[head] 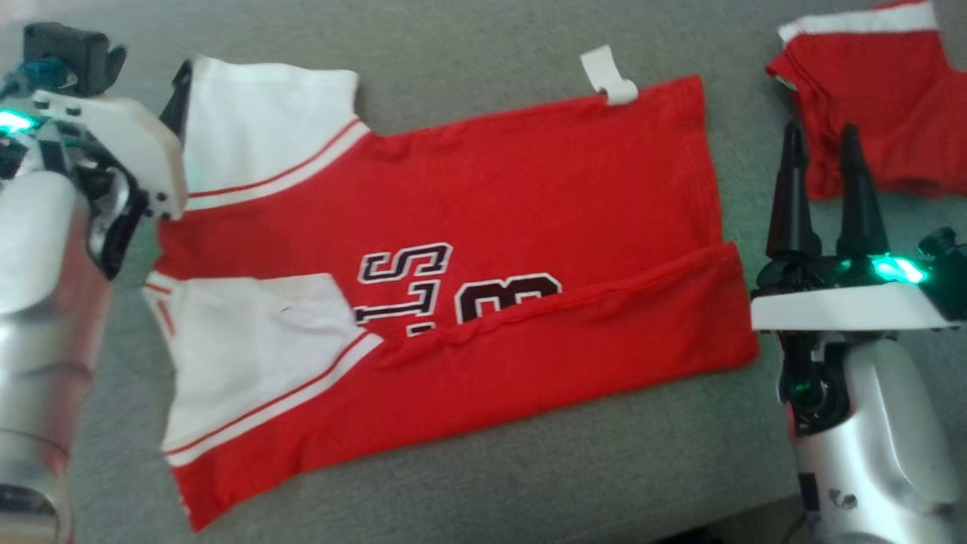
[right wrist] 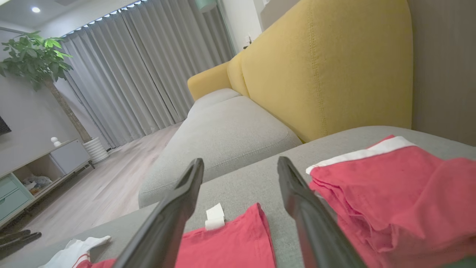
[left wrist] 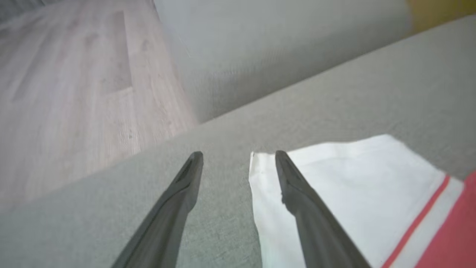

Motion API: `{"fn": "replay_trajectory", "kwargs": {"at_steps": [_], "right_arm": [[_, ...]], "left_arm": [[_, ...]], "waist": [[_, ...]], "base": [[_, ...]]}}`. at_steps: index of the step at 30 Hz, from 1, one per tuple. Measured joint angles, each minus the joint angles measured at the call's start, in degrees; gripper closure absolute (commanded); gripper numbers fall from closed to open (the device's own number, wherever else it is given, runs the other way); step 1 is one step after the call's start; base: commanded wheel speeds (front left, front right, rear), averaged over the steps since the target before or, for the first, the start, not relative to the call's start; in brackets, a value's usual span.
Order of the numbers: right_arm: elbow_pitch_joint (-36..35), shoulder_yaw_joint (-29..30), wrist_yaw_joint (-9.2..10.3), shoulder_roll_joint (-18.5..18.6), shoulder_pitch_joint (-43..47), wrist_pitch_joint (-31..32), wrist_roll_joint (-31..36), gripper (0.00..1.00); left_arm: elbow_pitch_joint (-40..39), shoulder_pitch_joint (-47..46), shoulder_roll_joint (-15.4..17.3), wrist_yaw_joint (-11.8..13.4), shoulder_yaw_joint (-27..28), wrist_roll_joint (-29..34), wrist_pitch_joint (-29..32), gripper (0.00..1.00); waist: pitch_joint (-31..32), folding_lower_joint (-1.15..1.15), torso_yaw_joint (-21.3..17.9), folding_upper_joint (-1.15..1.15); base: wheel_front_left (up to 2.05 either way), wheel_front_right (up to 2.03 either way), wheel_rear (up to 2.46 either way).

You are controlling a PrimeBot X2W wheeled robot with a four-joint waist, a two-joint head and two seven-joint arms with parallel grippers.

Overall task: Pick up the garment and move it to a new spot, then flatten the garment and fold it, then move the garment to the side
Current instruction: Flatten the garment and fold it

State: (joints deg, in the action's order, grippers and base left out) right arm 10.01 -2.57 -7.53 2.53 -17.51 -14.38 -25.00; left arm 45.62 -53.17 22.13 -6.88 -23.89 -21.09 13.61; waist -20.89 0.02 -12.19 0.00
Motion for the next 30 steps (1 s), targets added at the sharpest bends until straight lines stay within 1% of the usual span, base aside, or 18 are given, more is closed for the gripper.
{"fn": "replay_trajectory", "kwargs": {"at_steps": [4, 6, 9, 17, 22, 23, 24, 25, 28, 30], "right_arm": [[0.0, -2.1, 0.0, 0.0, -1.3, 0.0, -1.3, 0.0], [-0.1, -2.7, 0.0, 0.0, -1.9, 0.0, -2.0, 0.0], [0.3, -2.9, 0.0, 0.0, -2.0, -0.3, -2.2, 0.0], [1.0, -3.6, 0.0, 0.0, -2.0, -0.3, -2.2, 0.0], [1.0, -3.9, 0.0, 0.0, -2.0, -0.3, -2.2, 0.0], [1.1, -3.8, 0.0, 0.0, -2.0, -0.3, -2.2, 0.0], [1.1, -3.8, 0.0, 0.0, -2.0, -0.3, -2.2, 0.0], [1.2, -3.7, 0.0, 0.0, -2.0, -0.3, -2.2, 0.0], [1.8, -3.1, 0.0, 0.1, -2.0, -0.3, -1.8, 0.0], [2.8, -3.5, 0.0, 0.1, -2.0, -0.3, 0.0, 0.0]], "left_arm": [[5.3, -2.0, 1.8, -0.3, -1.9, -0.7, 3.0, 0.0], [7.0, -2.7, 2.4, -0.7, -2.1, -2.4, 3.0, 0.0], [8.5, -3.8, 2.9, -0.7, -3.6, -3.1, 3.0, 0.0], [10.4, -5.3, 3.1, -0.7, -6.7, -5.8, 1.5, 0.0], [11.8, -6.8, 3.4, -0.7, -9.0, -8.2, 4.1, 0.0], [11.7, -6.8, 3.4, -0.7, -9.6, -8.9, 4.7, 0.44], [11.5, -6.8, 3.4, -0.7, -10.3, -9.8, 5.2, 0.98], [11.2, -6.8, 3.4, -0.7, -11.0, -10.6, 5.5, 1.0], [10.3, -6.6, 3.3, -0.7, -13.0, -12.5, 5.4, 1.0], [10.0, -6.2, 3.4, -0.7, -13.9, -13.4, 4.6, 1.0]], "waist": [[-1.7, -0.01, -2.3, 0.0], [-2.4, -0.02, -3.4, 0.0], [-3.2, -0.01, -4.5, 0.0], [-3.8, -0.02, -5.5, 0.0], [-3.9, -0.02, -6.0, 0.0], [-3.8, -0.02, -6.0, 0.0], [-3.7, -0.02, -6.0, 0.0], [-3.6, -0.02, -6.0, 0.0], [-3.0, -0.02, -5.6, 0.0], [-2.4, -0.02, -5.1, 0.0]], "base": [[0.0, 0.0, 0.0], [0.0, 0.0, 0.0], [0.0, 0.0, 0.0], [0.0, 0.0, 0.0], [0.0, 0.0, 0.0], [0.0, 0.0, 0.0], [0.0, 0.0, 0.0], [0.0, 0.0, 0.0], [0.0, 0.0, 0.0], [0.0, 0.0, 0.0]]}}
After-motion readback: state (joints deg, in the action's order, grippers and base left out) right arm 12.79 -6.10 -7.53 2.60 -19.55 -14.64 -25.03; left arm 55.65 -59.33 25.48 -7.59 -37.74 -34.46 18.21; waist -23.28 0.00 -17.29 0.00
